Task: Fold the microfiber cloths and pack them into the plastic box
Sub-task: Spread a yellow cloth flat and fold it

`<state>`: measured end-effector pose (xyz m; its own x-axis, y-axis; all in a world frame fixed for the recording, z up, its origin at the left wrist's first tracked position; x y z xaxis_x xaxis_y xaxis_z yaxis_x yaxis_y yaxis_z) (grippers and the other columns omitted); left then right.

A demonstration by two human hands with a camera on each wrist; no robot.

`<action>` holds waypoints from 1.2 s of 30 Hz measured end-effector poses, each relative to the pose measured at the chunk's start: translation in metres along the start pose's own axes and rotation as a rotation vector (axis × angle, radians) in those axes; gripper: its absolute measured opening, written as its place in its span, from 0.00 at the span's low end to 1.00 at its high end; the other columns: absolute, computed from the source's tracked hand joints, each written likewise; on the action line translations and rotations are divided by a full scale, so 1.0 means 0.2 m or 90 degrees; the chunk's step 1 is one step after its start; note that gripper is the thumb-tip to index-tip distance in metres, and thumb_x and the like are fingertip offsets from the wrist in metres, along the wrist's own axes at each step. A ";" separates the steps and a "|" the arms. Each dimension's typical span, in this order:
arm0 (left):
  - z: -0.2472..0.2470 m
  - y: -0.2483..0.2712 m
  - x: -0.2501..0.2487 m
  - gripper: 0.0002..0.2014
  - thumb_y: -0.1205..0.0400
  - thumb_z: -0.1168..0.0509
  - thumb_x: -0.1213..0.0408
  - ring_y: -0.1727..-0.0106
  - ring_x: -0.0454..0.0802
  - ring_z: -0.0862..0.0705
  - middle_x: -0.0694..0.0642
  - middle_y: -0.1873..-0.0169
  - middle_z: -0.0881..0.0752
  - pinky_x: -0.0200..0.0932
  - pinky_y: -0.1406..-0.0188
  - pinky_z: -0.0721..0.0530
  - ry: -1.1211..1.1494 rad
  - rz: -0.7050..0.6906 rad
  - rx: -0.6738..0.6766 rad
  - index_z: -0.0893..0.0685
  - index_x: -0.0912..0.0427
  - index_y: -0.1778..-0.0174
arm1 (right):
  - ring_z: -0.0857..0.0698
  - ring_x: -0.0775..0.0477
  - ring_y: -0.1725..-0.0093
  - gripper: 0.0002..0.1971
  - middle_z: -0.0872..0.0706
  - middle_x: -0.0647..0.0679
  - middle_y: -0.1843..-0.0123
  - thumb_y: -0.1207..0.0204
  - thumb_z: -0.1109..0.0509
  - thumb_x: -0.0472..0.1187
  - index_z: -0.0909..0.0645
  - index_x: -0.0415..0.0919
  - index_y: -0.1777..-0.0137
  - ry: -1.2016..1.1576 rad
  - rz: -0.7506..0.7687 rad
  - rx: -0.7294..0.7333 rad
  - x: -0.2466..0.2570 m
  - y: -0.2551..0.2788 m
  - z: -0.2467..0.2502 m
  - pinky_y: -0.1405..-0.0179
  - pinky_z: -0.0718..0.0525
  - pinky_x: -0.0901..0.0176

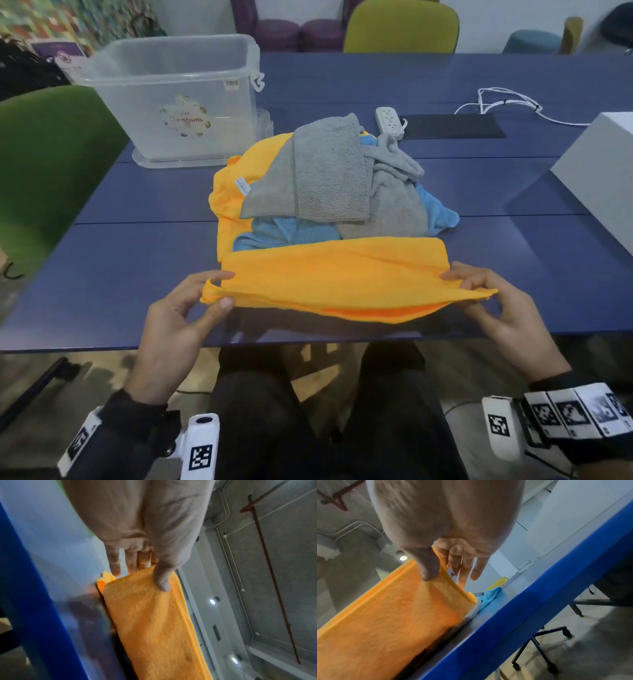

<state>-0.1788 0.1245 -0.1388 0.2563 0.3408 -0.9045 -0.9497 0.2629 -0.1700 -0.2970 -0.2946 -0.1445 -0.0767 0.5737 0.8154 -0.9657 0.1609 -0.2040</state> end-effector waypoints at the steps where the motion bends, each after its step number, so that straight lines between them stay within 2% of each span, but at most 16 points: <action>1: 0.00 0.00 0.02 0.05 0.17 0.30 0.64 0.38 0.45 0.13 0.47 0.44 0.09 0.45 0.35 0.20 0.045 0.013 -0.010 0.08 0.52 0.51 | 0.15 0.50 0.32 0.09 0.09 0.51 0.41 0.19 0.29 0.29 0.20 0.46 0.51 -0.036 -0.021 -0.005 0.00 0.00 0.00 0.32 0.20 0.52; 3: 0.00 -0.01 0.07 0.05 0.15 0.32 0.63 0.47 0.46 0.11 0.48 0.54 0.08 0.45 0.42 0.16 0.092 0.037 -0.036 0.10 0.53 0.50 | 0.13 0.48 0.49 0.02 0.11 0.51 0.54 0.20 0.30 0.41 0.19 0.49 0.51 -0.057 -0.059 -0.025 -0.02 0.00 0.00 0.48 0.18 0.53; 4: -0.01 -0.02 0.09 0.06 0.14 0.33 0.62 0.48 0.49 0.11 0.51 0.54 0.08 0.50 0.42 0.14 0.095 0.045 -0.045 0.11 0.55 0.48 | 0.16 0.43 0.55 0.02 0.14 0.46 0.58 0.20 0.31 0.44 0.19 0.47 0.51 -0.059 -0.069 -0.033 -0.03 -0.01 -0.01 0.54 0.19 0.48; 6: -0.02 -0.02 0.13 0.09 0.11 0.35 0.59 0.49 0.55 0.12 0.54 0.54 0.09 0.59 0.46 0.14 0.069 0.045 -0.059 0.12 0.59 0.46 | 0.19 0.34 0.60 0.11 0.19 0.37 0.61 0.18 0.32 0.47 0.22 0.39 0.53 -0.053 -0.089 -0.040 -0.07 -0.02 -0.02 0.60 0.21 0.39; 9: -0.05 -0.02 0.17 0.17 0.08 0.40 0.48 0.59 0.54 0.19 0.54 0.63 0.17 0.58 0.59 0.20 -0.006 0.042 -0.069 0.16 0.57 0.51 | 0.22 0.29 0.63 0.18 0.22 0.30 0.62 0.14 0.34 0.54 0.25 0.38 0.55 0.011 -0.128 -0.047 -0.10 -0.03 -0.05 0.64 0.21 0.34; 11: -0.06 -0.03 0.19 0.24 0.10 0.43 0.38 0.62 0.62 0.21 0.61 0.65 0.20 0.62 0.62 0.20 -0.060 0.052 -0.077 0.19 0.56 0.54 | 0.22 0.32 0.66 0.21 0.22 0.31 0.64 0.14 0.37 0.59 0.28 0.40 0.56 0.085 -0.145 -0.050 -0.11 -0.05 -0.06 0.66 0.21 0.36; 13: -0.07 -0.06 0.19 0.24 0.10 0.44 0.38 0.66 0.60 0.26 0.61 0.69 0.25 0.58 0.67 0.24 -0.110 0.065 -0.095 0.24 0.55 0.60 | 0.22 0.41 0.69 0.19 0.21 0.36 0.67 0.15 0.39 0.58 0.30 0.43 0.57 0.157 -0.168 -0.049 -0.12 -0.07 -0.08 0.69 0.22 0.40; 14: -0.07 -0.07 0.19 0.23 0.10 0.43 0.41 0.69 0.54 0.30 0.56 0.72 0.29 0.54 0.68 0.29 -0.134 0.073 -0.107 0.28 0.55 0.64 | 0.21 0.43 0.69 0.17 0.21 0.39 0.68 0.14 0.40 0.57 0.30 0.44 0.57 0.184 -0.181 -0.048 -0.13 -0.08 -0.09 0.69 0.22 0.41; 16: -0.08 -0.09 0.18 0.22 0.10 0.41 0.47 0.71 0.49 0.35 0.49 0.73 0.34 0.50 0.70 0.34 -0.188 0.094 -0.125 0.35 0.52 0.68 | 0.20 0.42 0.67 0.16 0.20 0.41 0.67 0.13 0.40 0.55 0.31 0.45 0.57 0.231 -0.211 -0.047 -0.14 -0.10 -0.09 0.69 0.23 0.43; 18: -0.09 -0.11 0.19 0.22 0.10 0.42 0.47 0.71 0.49 0.32 0.50 0.74 0.31 0.50 0.71 0.35 -0.264 0.111 -0.129 0.36 0.49 0.68 | 0.20 0.43 0.67 0.17 0.21 0.42 0.67 0.12 0.41 0.55 0.31 0.44 0.58 0.277 -0.239 -0.053 -0.15 -0.11 -0.09 0.70 0.27 0.48; 20: -0.09 -0.12 0.22 0.21 0.10 0.44 0.44 0.70 0.50 0.27 0.52 0.74 0.26 0.48 0.71 0.35 -0.339 0.138 -0.128 0.34 0.50 0.67 | 0.21 0.44 0.65 0.17 0.21 0.44 0.66 0.12 0.41 0.55 0.32 0.45 0.58 0.325 -0.261 -0.049 -0.17 -0.13 -0.09 0.72 0.31 0.52; 22: -0.09 -0.13 0.25 0.21 0.10 0.45 0.42 0.68 0.52 0.25 0.53 0.72 0.23 0.47 0.71 0.33 -0.394 0.162 -0.131 0.31 0.51 0.63 | 0.20 0.41 0.63 0.16 0.20 0.44 0.64 0.12 0.41 0.55 0.30 0.44 0.55 0.360 -0.277 -0.039 -0.18 -0.13 -0.10 0.71 0.31 0.51; 26: -0.10 -0.14 0.25 0.20 0.11 0.44 0.41 0.64 0.57 0.22 0.53 0.67 0.20 0.49 0.67 0.28 -0.465 0.204 -0.126 0.25 0.54 0.58 | 0.17 0.32 0.51 0.17 0.14 0.36 0.50 0.13 0.38 0.55 0.22 0.41 0.37 0.413 -0.322 -0.038 -0.21 -0.12 -0.10 0.60 0.25 0.48; 29: -0.11 -0.14 0.23 0.19 0.11 0.42 0.42 0.62 0.57 0.23 0.56 0.64 0.19 0.50 0.64 0.27 -0.482 0.238 -0.117 0.23 0.55 0.54 | 0.21 0.36 0.56 0.17 0.14 0.37 0.52 0.14 0.36 0.55 0.22 0.41 0.40 0.402 -0.335 -0.051 -0.22 -0.11 -0.09 0.59 0.25 0.48; 32: -0.12 -0.14 0.21 0.17 0.11 0.40 0.43 0.61 0.56 0.24 0.55 0.63 0.21 0.50 0.63 0.26 -0.477 0.255 -0.121 0.24 0.55 0.53 | 0.21 0.39 0.57 0.15 0.16 0.41 0.54 0.15 0.34 0.55 0.23 0.43 0.41 0.387 -0.343 -0.061 -0.21 -0.11 -0.09 0.60 0.25 0.49; 36: -0.12 -0.13 0.20 0.18 0.10 0.42 0.45 0.62 0.58 0.24 0.54 0.69 0.25 0.51 0.63 0.27 -0.490 0.267 -0.124 0.24 0.58 0.54 | 0.20 0.40 0.57 0.15 0.17 0.43 0.55 0.15 0.34 0.54 0.24 0.43 0.41 0.390 -0.339 -0.058 -0.19 -0.12 -0.10 0.61 0.25 0.51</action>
<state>-0.1488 0.1096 -0.1797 -0.1352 0.9034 -0.4069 -0.9881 -0.1531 -0.0118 -0.2668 -0.3034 -0.1814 0.5613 0.7352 0.3800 -0.8086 0.5850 0.0625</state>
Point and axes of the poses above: each hand's wrist, its own y-axis away from the middle knuckle, its own z-axis out of the back of the hand, x = y × z, the point moved 8 cm from there along -y, towards the middle knuckle
